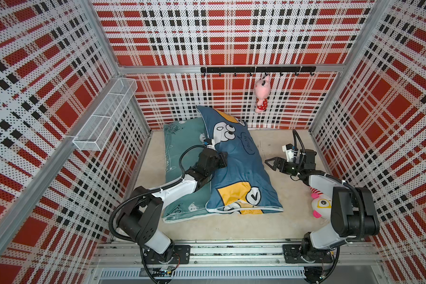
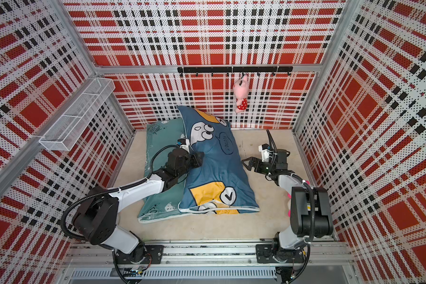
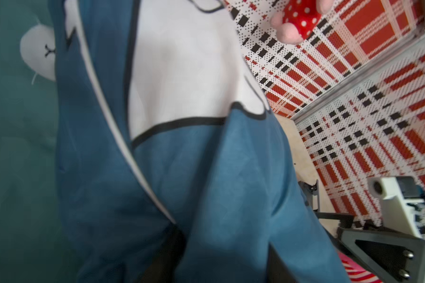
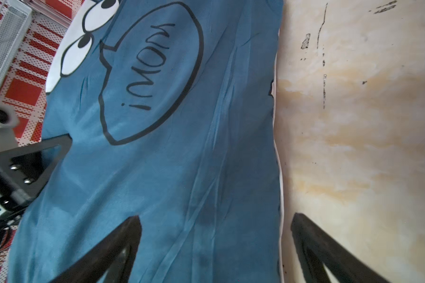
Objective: Zip up pillowcases
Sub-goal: Pick up the pillowcase from the pillowcase.
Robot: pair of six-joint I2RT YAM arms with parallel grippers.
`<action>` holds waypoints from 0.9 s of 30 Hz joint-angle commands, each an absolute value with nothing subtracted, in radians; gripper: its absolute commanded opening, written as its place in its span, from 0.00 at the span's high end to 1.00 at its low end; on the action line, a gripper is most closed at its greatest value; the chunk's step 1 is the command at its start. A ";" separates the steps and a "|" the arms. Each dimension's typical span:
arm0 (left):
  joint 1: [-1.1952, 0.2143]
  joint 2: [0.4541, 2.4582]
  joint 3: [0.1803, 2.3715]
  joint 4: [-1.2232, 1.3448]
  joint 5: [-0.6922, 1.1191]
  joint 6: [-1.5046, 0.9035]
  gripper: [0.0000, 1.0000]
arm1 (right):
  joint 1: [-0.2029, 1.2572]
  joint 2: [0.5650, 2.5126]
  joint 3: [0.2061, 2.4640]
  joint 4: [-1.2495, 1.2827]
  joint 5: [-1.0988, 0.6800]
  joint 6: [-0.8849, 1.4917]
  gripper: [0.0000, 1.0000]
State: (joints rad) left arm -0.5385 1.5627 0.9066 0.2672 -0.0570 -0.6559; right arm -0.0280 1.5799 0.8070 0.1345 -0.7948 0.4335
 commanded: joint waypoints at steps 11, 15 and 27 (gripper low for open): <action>-0.393 1.570 0.824 0.224 -0.011 -0.652 0.94 | 0.100 1.845 0.939 0.550 -0.895 0.638 0.00; -0.391 1.580 0.824 0.222 -0.014 -0.649 0.98 | 0.149 1.917 0.998 0.556 -0.909 0.675 0.00; -0.480 1.580 0.907 0.164 -0.131 -0.611 1.00 | 0.265 1.881 1.101 0.241 -0.771 0.497 0.80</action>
State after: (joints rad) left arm -0.4522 1.5623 0.8669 0.2520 -0.0322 -0.6407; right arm 0.2321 1.9293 1.0981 0.2981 -0.7692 0.5266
